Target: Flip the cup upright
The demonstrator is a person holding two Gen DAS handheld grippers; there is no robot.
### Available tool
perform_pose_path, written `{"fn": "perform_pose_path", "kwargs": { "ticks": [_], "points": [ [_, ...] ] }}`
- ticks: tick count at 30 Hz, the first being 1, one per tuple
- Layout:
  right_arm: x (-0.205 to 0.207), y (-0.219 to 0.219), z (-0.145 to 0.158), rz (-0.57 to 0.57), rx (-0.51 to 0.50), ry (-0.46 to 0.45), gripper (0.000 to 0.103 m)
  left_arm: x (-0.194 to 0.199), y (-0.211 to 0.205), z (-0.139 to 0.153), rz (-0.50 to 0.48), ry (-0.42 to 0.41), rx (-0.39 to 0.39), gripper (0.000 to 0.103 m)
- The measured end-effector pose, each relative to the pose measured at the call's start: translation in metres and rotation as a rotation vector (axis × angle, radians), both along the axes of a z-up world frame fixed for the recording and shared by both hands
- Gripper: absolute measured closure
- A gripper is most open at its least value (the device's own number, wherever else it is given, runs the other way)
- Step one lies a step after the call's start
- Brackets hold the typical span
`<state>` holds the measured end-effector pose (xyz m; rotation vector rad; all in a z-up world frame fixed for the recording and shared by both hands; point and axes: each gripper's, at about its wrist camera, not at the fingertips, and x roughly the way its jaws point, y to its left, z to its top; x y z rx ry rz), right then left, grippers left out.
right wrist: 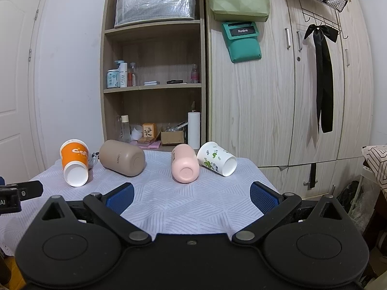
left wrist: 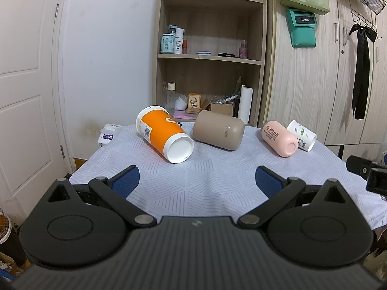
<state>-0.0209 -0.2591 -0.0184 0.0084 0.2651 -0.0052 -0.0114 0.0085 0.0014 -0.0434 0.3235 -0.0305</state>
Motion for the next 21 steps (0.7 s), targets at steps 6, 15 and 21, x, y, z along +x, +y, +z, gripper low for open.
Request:
{"fn": "perform_pose_path", "kwargs": {
  "ticks": [6,15,21],
  "points": [
    [0.002,0.001,-0.001,0.005,0.002,0.004,0.0,0.001,0.001,0.0,0.002,0.002,-0.002,0.0],
    [0.005,-0.001,-0.003,0.016,0.008,0.011,0.0,0.005,0.0,-0.002,0.002,0.015,0.001,0.0],
    [0.01,-0.005,-0.006,0.056,0.017,0.018,0.0,0.01,-0.006,0.001,-0.008,0.037,0.003,0.0]
  ]
}}
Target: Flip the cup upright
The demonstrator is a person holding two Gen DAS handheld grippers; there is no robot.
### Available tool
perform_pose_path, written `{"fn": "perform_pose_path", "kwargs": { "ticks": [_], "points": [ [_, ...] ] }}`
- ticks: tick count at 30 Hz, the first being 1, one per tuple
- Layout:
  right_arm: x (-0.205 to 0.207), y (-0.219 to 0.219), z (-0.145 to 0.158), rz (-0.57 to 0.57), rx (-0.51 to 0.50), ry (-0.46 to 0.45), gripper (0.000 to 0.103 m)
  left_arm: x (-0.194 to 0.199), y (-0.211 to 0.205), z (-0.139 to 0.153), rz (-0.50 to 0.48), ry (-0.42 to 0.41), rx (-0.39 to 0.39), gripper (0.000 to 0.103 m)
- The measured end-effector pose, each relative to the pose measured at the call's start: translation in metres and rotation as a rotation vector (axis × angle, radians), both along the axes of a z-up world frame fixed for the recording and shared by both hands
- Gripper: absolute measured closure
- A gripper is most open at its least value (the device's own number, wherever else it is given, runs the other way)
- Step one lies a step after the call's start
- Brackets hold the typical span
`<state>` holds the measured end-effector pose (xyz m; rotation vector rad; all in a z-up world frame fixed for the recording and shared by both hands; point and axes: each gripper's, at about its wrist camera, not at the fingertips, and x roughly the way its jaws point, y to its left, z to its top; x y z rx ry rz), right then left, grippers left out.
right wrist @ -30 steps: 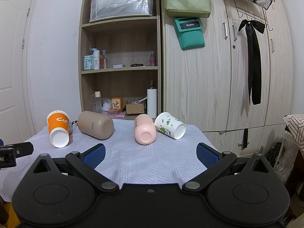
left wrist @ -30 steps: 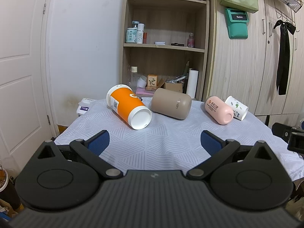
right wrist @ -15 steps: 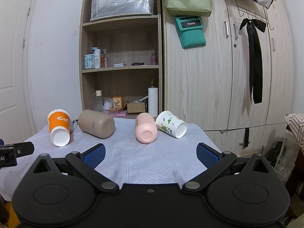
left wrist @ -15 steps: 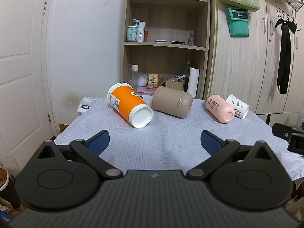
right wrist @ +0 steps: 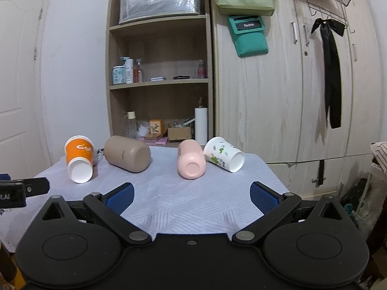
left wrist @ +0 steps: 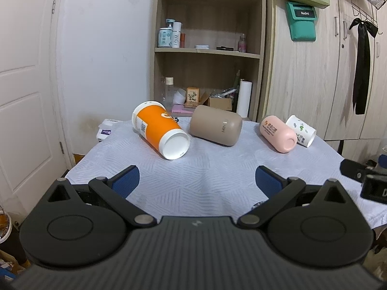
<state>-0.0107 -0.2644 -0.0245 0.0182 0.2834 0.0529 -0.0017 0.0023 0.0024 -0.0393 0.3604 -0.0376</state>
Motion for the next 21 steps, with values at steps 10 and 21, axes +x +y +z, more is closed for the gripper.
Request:
{"fn": "perform_pose_path", "kwargs": {
  "ticks": [10,21],
  "points": [
    [0.021,-0.04,0.032,0.258,-0.046,-0.007,0.0,0.04,-0.044,0.038,-0.094,0.108,0.043,0.0],
    [0.083,-0.088,0.041,0.369,-0.068,0.162,0.0,0.107,-0.109,0.05,-0.223,0.228,-0.022,0.0]
  ]
}}
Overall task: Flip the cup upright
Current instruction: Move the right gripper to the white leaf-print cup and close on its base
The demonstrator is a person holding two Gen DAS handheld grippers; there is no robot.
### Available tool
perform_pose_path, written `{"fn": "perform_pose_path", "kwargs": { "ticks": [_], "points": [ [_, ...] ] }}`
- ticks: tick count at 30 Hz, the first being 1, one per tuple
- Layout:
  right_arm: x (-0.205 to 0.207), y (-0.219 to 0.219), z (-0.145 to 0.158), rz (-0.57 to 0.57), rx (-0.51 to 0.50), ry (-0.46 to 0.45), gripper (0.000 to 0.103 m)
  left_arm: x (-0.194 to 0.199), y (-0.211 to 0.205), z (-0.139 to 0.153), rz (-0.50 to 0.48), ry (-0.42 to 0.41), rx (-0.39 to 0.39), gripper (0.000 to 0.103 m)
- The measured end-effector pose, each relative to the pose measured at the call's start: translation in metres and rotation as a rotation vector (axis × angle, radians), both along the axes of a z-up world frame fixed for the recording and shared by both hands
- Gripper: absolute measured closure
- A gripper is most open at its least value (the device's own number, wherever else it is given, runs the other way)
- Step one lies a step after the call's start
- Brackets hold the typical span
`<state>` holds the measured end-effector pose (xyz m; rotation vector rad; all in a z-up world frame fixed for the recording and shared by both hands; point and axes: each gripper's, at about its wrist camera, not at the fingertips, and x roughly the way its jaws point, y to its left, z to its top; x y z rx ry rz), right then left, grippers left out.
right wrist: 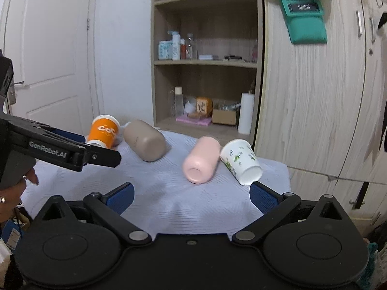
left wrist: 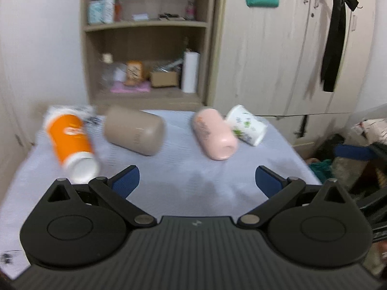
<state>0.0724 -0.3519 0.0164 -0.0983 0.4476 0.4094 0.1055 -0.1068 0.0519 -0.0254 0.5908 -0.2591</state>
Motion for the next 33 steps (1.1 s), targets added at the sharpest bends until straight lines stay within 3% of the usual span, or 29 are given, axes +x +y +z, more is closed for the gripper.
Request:
{"fn": "perform_pose_path", "kwargs": {
  "ticks": [8,14,24,33],
  "points": [
    [0.051,-0.025,-0.021,0.028,-0.039,0.066,0.009,0.051,-0.032,-0.023,0.032,0.143,-0.123,0.0],
    [0.09,-0.026,-0.036,0.059,-0.148,0.061,0.023,0.082,-0.048,-0.042,0.064,0.205,-0.192,0.003],
    [0.14,-0.026,-0.058,0.134,-0.257,0.02,0.023,0.114,-0.062,-0.065,0.132,0.317,-0.376,0.007],
    [0.17,-0.015,-0.077,0.164,-0.366,-0.037,0.021,0.129,-0.065,-0.073,0.16,0.336,-0.392,0.008]
  ]
}}
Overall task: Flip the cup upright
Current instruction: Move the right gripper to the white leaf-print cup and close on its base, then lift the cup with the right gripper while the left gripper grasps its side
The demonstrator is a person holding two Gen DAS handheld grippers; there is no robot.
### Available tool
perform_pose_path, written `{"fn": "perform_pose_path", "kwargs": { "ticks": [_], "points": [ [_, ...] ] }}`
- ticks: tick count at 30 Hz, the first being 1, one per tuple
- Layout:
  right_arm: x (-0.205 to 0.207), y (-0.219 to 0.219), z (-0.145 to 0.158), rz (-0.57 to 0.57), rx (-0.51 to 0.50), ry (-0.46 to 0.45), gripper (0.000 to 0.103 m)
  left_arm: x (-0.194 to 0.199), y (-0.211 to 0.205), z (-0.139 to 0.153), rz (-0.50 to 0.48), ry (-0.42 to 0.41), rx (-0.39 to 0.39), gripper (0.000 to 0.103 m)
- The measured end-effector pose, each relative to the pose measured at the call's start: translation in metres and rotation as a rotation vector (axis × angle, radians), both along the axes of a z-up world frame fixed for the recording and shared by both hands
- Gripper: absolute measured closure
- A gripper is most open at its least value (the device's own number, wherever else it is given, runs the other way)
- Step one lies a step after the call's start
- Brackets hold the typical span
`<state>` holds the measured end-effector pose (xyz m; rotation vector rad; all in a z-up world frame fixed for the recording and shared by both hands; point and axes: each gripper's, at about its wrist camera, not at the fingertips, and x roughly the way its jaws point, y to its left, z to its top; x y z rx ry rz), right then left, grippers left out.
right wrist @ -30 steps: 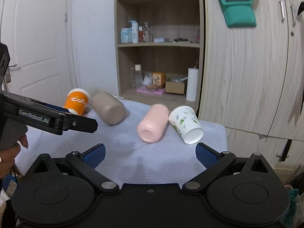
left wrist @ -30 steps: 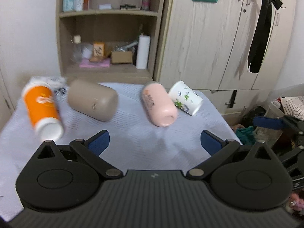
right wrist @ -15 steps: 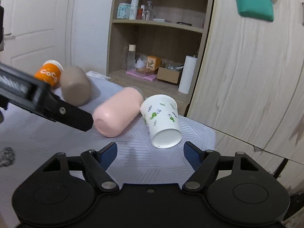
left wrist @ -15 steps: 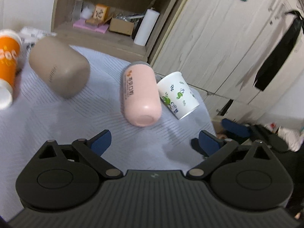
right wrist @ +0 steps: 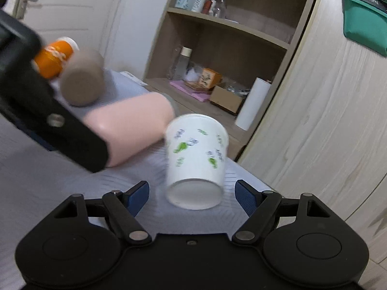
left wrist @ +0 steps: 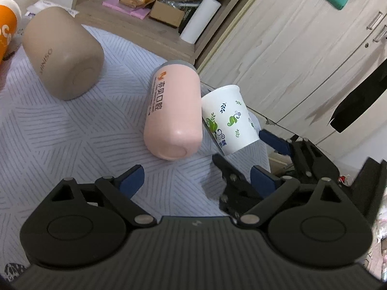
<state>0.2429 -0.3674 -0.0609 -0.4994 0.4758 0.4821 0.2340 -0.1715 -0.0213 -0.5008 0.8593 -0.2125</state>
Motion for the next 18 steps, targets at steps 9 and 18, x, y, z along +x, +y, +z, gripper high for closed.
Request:
{"fn": "perform_pose_path", "kwargs": {
  "ticks": [9,18],
  "points": [
    [0.007,-0.008,0.004,-0.054,0.122,0.078,0.042,0.004,0.006,-0.002,0.005,0.006,-0.032,0.008],
    [-0.019,-0.01,0.008,-0.161,0.183,0.161,0.042,-0.006,0.003,-0.004,-0.024,0.005,-0.041,0.008]
  ]
}}
